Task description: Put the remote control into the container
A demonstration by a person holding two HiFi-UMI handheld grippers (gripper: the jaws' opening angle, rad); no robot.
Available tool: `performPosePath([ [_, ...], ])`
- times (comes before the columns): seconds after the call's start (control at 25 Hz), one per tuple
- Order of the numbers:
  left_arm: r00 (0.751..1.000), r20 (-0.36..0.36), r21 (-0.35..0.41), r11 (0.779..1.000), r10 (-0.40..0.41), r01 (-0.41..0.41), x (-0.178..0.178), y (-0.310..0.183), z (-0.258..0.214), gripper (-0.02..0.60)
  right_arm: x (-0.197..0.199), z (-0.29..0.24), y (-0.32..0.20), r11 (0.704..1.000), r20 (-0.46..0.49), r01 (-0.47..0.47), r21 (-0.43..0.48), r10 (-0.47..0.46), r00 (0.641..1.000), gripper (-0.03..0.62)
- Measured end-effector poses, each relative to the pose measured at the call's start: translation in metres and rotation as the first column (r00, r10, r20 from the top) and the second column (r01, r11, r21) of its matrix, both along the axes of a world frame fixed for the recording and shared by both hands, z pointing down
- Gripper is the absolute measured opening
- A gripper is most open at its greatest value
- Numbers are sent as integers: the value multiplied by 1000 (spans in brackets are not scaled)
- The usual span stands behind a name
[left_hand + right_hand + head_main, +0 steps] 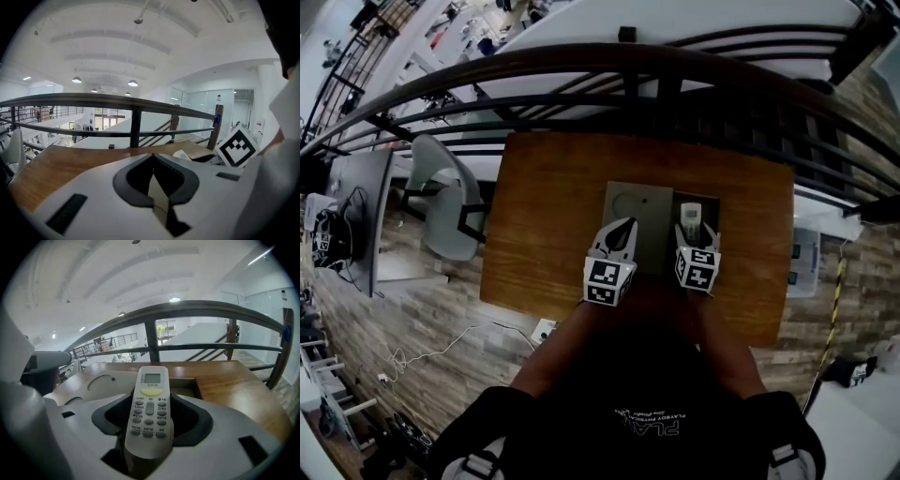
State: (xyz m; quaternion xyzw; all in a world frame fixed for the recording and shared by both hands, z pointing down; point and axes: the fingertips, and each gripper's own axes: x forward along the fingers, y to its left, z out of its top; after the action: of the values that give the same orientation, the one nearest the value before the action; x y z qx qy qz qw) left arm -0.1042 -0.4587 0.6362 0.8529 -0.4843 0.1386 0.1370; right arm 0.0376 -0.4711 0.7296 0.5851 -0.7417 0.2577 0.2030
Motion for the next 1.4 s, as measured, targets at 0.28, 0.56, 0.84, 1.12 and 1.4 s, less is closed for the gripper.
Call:
performPosePath([
  [0.28, 1000, 7, -27, 1000, -5, 5, -2, -1, 11, 2, 1, 27, -3, 995, -18, -29, -100, 27, 999, 262],
  [0.56, 1000, 9, -38, 999, -6, 6, -4, 1, 13, 2, 8, 46, -3, 976, -13, -76, -202, 75, 997, 262],
  [0.84, 999, 48, -35, 999, 14, -12, -2, 9, 20, 2, 8, 52, -3, 973, -7, -75, -218, 75, 997, 262],
  [1.12, 999, 38, -36, 999, 0, 2, -7, 11, 17, 2, 4, 48, -5, 972, -31, -70, -224, 65, 997, 262],
  [1.4, 1000, 30, -14, 1000, 1, 0, -1, 13, 6, 2, 6, 23, -4, 988, 7, -49, -147, 51, 999, 264],
])
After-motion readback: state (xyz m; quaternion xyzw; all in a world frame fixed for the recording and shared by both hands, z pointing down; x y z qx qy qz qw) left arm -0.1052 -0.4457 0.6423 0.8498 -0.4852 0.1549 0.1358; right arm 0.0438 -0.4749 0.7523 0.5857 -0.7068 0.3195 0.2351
